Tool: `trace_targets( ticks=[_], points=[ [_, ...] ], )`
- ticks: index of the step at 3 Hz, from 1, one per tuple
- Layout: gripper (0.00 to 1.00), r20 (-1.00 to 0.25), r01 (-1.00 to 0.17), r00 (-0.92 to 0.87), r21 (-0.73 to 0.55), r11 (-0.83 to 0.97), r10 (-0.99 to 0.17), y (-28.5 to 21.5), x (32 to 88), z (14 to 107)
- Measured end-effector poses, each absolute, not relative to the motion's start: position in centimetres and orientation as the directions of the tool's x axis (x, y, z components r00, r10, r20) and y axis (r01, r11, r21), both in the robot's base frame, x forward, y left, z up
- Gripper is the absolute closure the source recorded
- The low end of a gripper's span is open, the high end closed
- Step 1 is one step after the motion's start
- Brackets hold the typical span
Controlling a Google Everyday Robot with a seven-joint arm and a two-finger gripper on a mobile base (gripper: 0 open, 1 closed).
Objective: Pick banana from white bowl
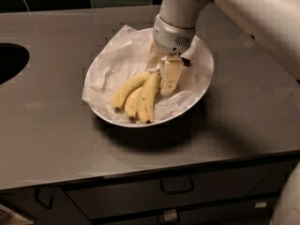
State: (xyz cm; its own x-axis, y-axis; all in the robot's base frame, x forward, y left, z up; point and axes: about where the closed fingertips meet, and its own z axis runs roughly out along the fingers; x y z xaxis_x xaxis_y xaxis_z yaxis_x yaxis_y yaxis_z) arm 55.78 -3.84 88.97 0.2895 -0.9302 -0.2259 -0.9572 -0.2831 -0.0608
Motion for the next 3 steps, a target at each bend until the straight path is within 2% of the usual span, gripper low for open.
trace_targets(
  ticks=[1, 3],
  points=[
    [0.33, -0.223, -0.958, 0.287, -0.059, -0.281, -0.932, -3.82, 55.76, 88.95],
    [0.44, -0.221, -0.958, 0.286, -0.058, -0.280, -0.932, -3.76, 55.72, 88.86]
  ],
)
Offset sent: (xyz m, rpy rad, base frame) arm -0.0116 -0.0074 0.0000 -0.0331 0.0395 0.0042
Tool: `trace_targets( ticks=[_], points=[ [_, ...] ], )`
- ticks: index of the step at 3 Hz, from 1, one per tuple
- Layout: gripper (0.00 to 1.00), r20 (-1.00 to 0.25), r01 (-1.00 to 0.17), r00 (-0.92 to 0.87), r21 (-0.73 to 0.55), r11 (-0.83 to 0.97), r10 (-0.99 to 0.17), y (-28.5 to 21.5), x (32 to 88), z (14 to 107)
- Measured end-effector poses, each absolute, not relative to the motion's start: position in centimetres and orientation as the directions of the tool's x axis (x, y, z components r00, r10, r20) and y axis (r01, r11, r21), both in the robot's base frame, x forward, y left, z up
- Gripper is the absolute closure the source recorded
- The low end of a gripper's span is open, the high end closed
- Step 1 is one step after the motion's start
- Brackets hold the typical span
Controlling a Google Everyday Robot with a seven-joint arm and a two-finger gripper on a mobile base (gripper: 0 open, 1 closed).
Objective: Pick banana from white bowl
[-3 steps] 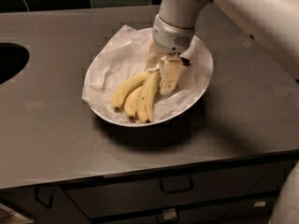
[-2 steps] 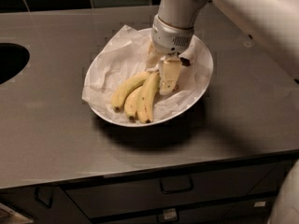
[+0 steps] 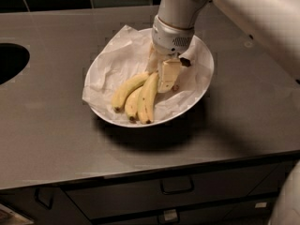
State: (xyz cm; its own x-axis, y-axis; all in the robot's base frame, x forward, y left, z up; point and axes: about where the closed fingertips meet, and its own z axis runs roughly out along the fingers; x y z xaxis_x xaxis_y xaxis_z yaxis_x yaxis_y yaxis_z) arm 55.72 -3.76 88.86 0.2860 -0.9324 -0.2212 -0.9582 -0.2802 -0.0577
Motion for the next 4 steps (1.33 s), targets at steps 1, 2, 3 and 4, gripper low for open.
trace_targets(
  ticks=[1, 2, 3, 4],
  points=[
    [0.44, -0.221, -0.958, 0.285, -0.056, -0.280, -0.933, -3.77, 55.74, 88.81],
    [0.58, -0.220, -0.959, 0.285, -0.056, -0.279, -0.933, -3.75, 55.75, 88.79],
    [0.72, -0.220, -0.959, 0.285, -0.056, -0.279, -0.933, -3.75, 55.76, 88.79],
    [0.96, -0.220, -0.959, 0.285, -0.056, -0.279, -0.933, -3.75, 55.76, 88.80]
  ],
)
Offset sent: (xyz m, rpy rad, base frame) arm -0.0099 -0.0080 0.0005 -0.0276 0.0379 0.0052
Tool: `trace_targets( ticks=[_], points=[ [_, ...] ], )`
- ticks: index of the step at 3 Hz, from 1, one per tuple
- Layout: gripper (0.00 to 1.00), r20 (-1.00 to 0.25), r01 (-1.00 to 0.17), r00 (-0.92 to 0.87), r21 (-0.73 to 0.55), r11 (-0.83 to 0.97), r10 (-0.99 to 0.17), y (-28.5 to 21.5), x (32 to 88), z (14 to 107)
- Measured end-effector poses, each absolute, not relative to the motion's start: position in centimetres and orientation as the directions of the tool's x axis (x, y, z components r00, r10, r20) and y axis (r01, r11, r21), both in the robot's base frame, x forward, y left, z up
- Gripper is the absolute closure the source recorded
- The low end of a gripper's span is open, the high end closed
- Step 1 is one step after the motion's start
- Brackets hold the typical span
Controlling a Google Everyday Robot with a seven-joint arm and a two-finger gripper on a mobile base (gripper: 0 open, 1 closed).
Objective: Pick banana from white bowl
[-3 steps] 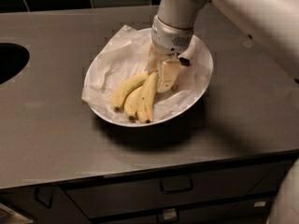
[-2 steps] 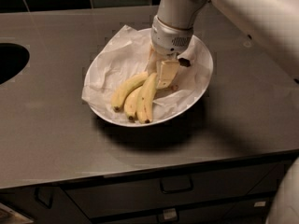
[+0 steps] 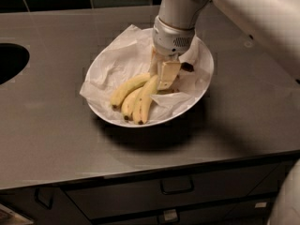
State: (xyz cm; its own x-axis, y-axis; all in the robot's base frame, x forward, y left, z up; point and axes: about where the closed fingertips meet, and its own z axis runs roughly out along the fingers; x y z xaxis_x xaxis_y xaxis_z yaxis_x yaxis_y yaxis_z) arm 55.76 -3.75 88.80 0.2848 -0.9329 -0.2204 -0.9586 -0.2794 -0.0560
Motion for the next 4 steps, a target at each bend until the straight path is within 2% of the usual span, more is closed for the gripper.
trace_targets(
  ticks=[1, 4],
  points=[
    [1.00, -0.234, -0.958, 0.288, -0.084, -0.276, -0.929, -3.5, 56.0, 89.1],
    [1.00, -0.167, -0.933, 0.314, -0.238, -0.270, -0.935, -3.7, 54.1, 95.9]
  ],
)
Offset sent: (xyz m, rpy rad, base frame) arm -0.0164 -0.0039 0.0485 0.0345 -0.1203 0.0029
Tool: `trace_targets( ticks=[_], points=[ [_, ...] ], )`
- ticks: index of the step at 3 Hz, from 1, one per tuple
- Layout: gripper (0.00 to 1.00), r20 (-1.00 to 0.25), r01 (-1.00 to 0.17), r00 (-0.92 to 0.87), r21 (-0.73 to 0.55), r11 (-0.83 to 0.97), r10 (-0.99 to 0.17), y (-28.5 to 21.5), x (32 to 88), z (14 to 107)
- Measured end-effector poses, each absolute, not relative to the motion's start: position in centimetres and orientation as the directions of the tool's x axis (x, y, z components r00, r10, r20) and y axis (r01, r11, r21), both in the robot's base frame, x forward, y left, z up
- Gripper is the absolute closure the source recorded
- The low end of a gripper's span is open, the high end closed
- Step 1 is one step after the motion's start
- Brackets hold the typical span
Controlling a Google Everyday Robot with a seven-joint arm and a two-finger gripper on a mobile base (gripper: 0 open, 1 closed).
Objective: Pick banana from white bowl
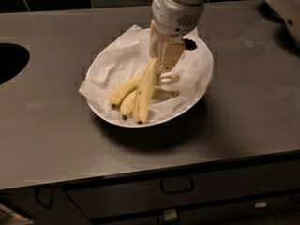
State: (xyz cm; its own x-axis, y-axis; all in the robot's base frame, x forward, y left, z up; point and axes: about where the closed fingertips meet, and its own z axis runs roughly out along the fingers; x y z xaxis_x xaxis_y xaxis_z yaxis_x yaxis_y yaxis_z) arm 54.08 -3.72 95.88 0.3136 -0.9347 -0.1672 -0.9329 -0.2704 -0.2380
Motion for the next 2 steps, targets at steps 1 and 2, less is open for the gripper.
trace_targets(
  ticks=[1, 2],
  points=[
    [1.00, -0.129, -0.922, 0.314, -0.277, -0.270, -0.941, -3.7, 53.9, 98.1],
    [1.00, -0.104, -0.907, 0.322, -0.321, -0.274, -0.941, -3.5, 53.8, 100.0]
  ],
)
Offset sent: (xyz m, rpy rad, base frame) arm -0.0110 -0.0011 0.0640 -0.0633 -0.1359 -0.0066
